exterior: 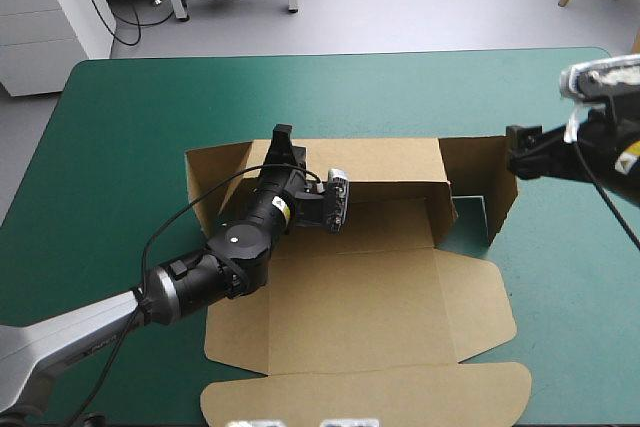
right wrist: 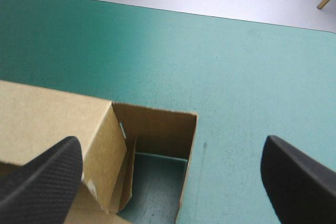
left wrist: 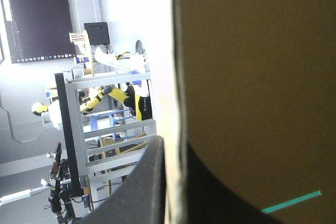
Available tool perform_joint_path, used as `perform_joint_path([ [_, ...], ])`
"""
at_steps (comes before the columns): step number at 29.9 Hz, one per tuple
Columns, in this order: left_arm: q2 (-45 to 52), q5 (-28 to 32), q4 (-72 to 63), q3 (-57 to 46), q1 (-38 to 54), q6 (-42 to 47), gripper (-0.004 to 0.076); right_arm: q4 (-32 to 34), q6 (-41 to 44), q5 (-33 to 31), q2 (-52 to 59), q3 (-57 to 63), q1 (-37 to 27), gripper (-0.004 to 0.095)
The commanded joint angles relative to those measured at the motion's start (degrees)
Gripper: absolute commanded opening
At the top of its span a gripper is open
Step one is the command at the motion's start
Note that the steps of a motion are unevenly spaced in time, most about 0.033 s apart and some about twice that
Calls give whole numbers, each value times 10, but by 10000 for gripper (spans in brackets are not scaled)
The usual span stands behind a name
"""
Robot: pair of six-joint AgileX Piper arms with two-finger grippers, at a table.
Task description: Fold the box
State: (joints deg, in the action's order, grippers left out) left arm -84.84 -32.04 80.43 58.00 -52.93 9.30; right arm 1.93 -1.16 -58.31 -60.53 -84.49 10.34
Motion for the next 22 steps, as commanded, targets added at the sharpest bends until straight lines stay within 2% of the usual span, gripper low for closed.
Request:
perform_joint_path([
  [1,10,40,-18,3,-5,21,-10,5,2,41,-59,-84,-4,847],
  [14,10,34,-11,3,-5,27,-10,3,2,9,-307,-308,-11,846],
  [22,10,33,-11,3,-5,27,-10,-146,-16,-30,-419,-332,-78,847],
])
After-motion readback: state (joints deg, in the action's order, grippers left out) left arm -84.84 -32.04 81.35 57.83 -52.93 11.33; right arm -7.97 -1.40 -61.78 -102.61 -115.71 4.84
